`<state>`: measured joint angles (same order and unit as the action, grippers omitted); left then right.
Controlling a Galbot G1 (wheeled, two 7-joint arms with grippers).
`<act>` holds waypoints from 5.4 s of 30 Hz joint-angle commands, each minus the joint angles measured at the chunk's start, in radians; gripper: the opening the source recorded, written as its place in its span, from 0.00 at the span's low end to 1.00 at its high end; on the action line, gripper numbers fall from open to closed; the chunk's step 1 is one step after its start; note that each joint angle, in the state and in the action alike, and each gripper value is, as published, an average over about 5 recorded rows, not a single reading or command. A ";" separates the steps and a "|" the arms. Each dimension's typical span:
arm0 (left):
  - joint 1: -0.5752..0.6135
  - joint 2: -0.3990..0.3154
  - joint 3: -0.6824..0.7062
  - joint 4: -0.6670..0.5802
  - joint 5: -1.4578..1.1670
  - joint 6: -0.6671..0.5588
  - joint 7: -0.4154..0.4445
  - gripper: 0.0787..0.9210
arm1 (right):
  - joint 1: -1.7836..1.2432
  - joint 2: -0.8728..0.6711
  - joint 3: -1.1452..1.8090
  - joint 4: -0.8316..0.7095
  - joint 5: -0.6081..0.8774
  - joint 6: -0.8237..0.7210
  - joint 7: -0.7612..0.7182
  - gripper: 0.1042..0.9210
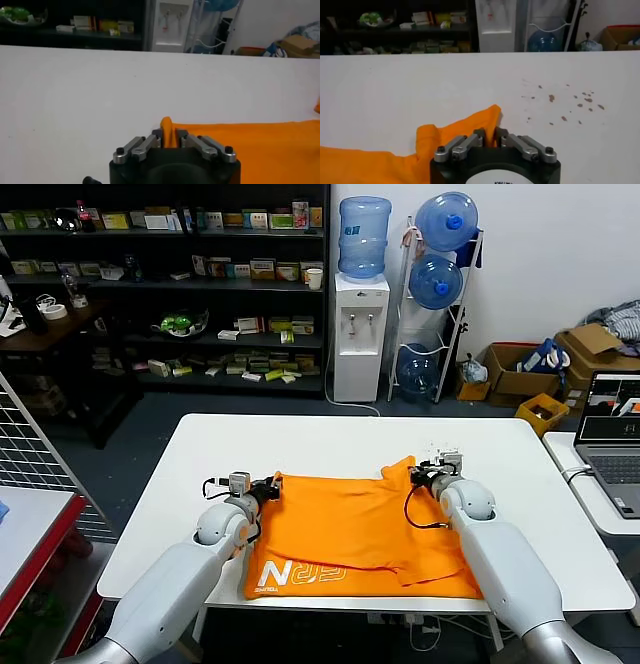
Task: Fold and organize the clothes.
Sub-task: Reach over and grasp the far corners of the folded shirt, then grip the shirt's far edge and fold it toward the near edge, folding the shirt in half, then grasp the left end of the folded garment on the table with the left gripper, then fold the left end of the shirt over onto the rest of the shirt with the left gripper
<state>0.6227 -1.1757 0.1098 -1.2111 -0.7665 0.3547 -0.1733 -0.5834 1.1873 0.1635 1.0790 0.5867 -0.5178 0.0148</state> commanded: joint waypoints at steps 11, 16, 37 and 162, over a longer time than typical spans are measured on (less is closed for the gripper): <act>0.151 0.064 -0.064 -0.274 0.022 -0.032 -0.038 0.02 | -0.221 -0.117 0.061 0.376 0.099 -0.012 0.086 0.03; 0.220 0.086 -0.076 -0.376 0.030 -0.028 -0.063 0.02 | -0.336 -0.164 0.093 0.528 0.136 -0.039 0.128 0.03; 0.522 0.152 -0.171 -0.651 0.193 -0.058 -0.079 0.02 | -0.614 -0.258 0.202 0.853 0.204 -0.097 0.216 0.03; 0.774 0.538 -0.573 -0.755 -0.105 0.020 -0.206 0.03 | -0.857 -0.145 0.313 0.928 0.030 -0.014 0.141 0.88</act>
<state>1.3745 -0.6831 -0.4604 -1.8150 -0.7128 0.2990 -0.2933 -1.4415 1.0303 0.4799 2.0083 0.6241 -0.5330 0.1543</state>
